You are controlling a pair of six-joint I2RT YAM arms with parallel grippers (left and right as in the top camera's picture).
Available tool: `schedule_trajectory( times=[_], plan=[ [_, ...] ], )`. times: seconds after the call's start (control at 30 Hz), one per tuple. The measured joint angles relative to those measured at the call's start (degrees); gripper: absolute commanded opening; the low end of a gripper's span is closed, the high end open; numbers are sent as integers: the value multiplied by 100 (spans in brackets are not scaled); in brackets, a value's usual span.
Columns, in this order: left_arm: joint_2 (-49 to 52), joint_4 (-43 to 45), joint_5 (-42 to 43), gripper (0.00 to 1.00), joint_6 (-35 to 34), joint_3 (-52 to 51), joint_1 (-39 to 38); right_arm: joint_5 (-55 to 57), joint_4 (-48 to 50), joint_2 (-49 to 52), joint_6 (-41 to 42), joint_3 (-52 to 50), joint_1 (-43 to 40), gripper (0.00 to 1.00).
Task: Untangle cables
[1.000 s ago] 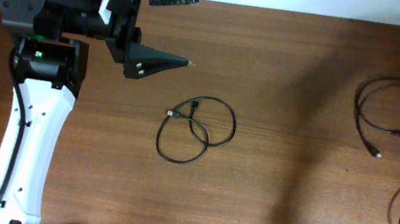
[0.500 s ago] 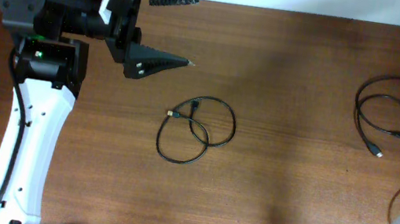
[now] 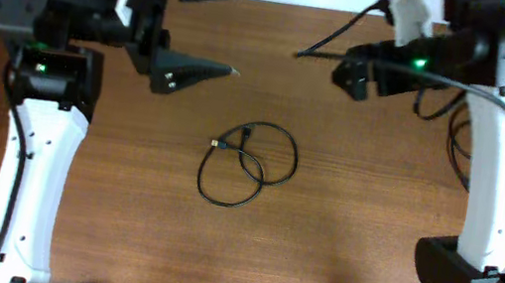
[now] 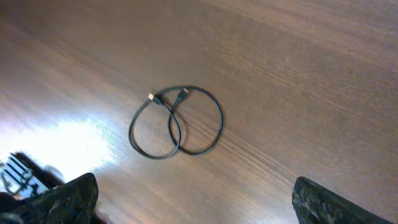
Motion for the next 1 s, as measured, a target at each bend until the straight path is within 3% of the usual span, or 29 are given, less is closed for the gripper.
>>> schedule_trajectory(
  times=[0.07, 0.17, 0.2, 0.33, 0.43, 0.67, 1.0],
  plan=[
    [9, -859, -352, 99, 26, 15, 374, 146, 2, 0, 35, 0, 273, 99],
    [72, -3501, -1799, 99, 173, 15, 1156, 297, 9, 0, 59, 0, 608, 99],
    [107, -3866, -2118, 99, 365, -2, 1266, 317, 2, 0, 61, 0, 669, 99],
    [114, -5727, -3228, 99, 2686, -11, 1327, 361, 0, 9, 66, -20, 813, 99],
    [114, -6336, -4555, 99, 3421, -13, 1327, 396, 11, 55, 66, -369, 914, 99],
    [114, -6918, -6542, 99, 4765, -13, 1172, 433, 1071, 245, 186, -2199, 1290, 99],
    [114, -7027, -6824, 99, 4830, -13, 1095, 1119, 3213, 273, 188, -4977, 2284, 100]
  ],
)
